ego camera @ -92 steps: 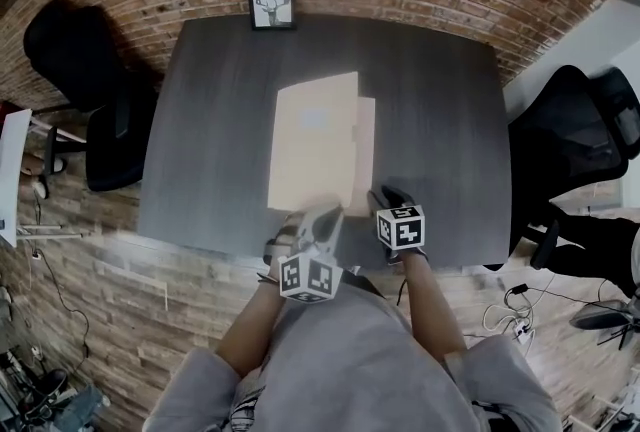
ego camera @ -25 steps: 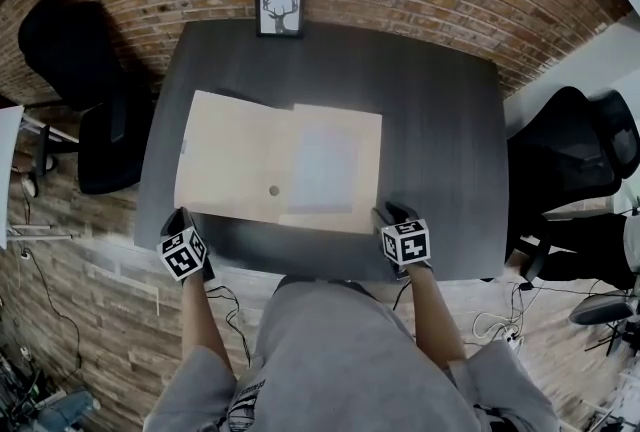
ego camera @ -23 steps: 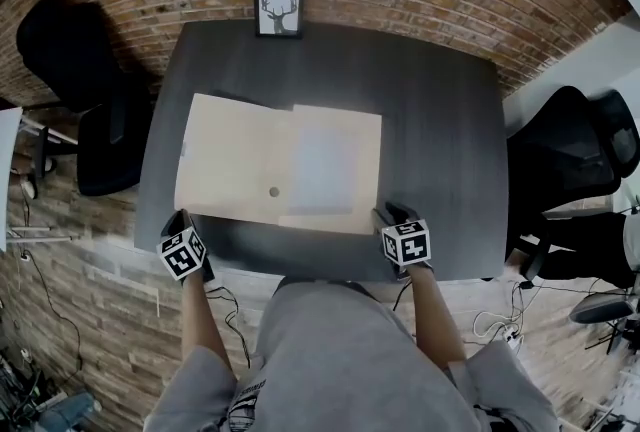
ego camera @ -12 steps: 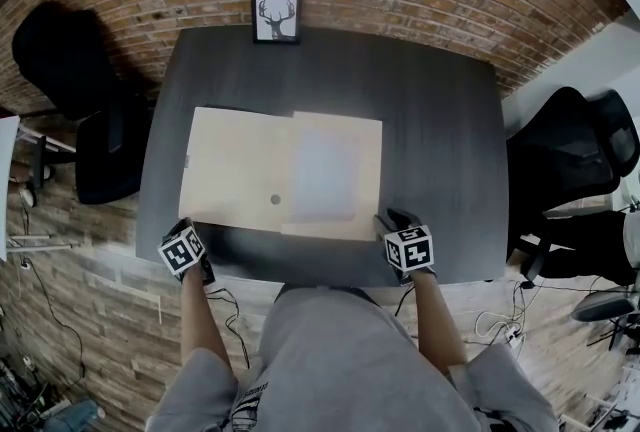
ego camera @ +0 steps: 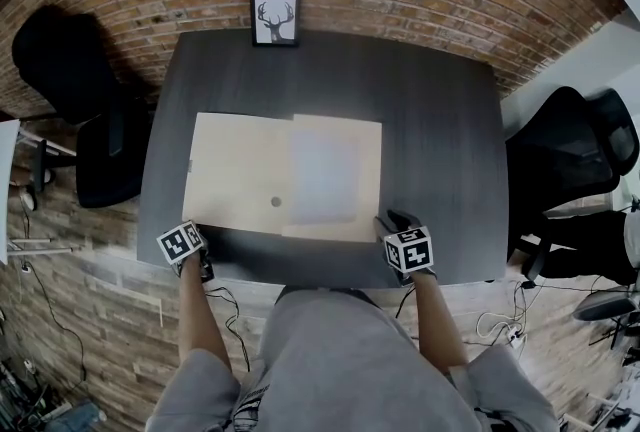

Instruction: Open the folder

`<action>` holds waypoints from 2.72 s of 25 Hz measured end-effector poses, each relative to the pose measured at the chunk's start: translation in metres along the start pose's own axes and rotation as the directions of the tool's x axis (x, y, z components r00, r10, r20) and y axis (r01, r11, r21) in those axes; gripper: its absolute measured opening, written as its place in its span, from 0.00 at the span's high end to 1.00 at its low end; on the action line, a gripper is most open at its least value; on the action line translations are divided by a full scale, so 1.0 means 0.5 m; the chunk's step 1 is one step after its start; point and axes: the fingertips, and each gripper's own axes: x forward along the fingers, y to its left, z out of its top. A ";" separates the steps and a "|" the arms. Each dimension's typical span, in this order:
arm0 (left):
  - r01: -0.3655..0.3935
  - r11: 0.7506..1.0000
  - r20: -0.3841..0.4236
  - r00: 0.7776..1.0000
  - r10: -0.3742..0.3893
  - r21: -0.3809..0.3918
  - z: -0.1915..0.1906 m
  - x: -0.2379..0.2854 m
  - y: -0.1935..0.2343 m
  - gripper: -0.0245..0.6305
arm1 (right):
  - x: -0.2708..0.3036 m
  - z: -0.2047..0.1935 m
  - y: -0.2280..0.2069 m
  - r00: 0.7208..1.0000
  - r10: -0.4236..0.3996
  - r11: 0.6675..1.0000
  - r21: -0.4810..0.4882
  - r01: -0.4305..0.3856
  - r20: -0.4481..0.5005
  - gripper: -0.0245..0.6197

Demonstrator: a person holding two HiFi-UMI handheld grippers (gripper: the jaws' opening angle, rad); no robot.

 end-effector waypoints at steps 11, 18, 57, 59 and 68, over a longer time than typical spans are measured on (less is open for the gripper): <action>0.008 1.000 -0.031 0.999 -0.009 -0.020 -0.005 0.014 0.005 0.93 | 0.000 0.002 0.000 1.000 -0.017 1.000 -0.012 0.017 0.003 0.77; 0.013 1.000 -0.029 0.999 -0.014 -0.012 -0.006 0.015 0.003 0.93 | 0.001 0.001 -0.001 0.999 -0.032 0.999 -0.018 0.032 0.004 0.77; 0.130 0.990 0.607 0.782 -0.138 0.057 0.274 -0.402 -0.091 0.94 | -0.001 0.003 0.003 0.998 -0.062 0.997 -0.032 0.063 0.017 0.78; 0.140 0.983 0.634 0.751 -0.183 0.117 0.293 -0.438 -0.139 0.94 | -0.001 0.002 0.005 0.998 -0.065 0.997 -0.041 0.066 0.024 0.79; 0.177 0.929 0.654 0.668 -0.355 0.324 0.305 -0.523 -0.339 0.94 | -0.038 0.071 0.033 0.984 -0.101 0.990 -0.084 0.115 0.150 0.93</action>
